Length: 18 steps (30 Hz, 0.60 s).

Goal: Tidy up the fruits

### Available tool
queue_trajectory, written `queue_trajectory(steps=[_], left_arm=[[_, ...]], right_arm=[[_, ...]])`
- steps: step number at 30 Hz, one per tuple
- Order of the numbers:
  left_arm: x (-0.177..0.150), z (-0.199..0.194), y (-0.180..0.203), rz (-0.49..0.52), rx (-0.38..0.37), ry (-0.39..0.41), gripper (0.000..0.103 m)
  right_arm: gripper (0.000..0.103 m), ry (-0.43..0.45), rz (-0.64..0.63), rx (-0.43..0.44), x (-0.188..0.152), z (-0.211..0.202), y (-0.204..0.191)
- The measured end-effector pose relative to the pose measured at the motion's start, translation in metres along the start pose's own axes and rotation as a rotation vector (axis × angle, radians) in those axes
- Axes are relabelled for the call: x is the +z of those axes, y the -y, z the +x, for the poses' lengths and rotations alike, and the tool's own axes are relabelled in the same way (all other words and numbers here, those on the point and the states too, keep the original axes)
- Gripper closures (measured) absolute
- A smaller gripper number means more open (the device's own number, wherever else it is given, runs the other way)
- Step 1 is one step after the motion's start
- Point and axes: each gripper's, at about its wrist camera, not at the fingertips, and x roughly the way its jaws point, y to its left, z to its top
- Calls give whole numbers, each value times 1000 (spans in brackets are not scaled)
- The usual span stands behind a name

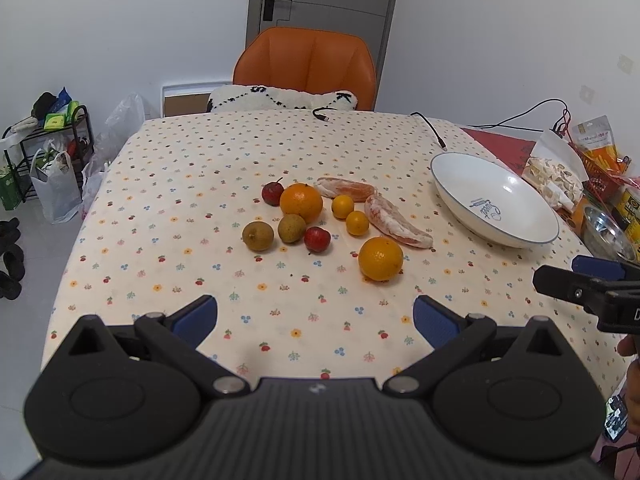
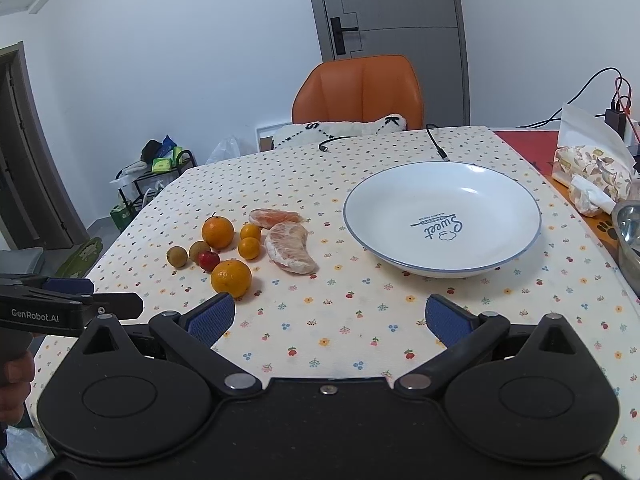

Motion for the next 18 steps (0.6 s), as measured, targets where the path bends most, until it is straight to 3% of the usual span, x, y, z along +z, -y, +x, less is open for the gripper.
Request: queue_trajectory(steps=[18], left_arm=[[-1,1,0,-8,-2,-2,0]], right_arm=[[0,0,-5,-1,-1,0,-1]])
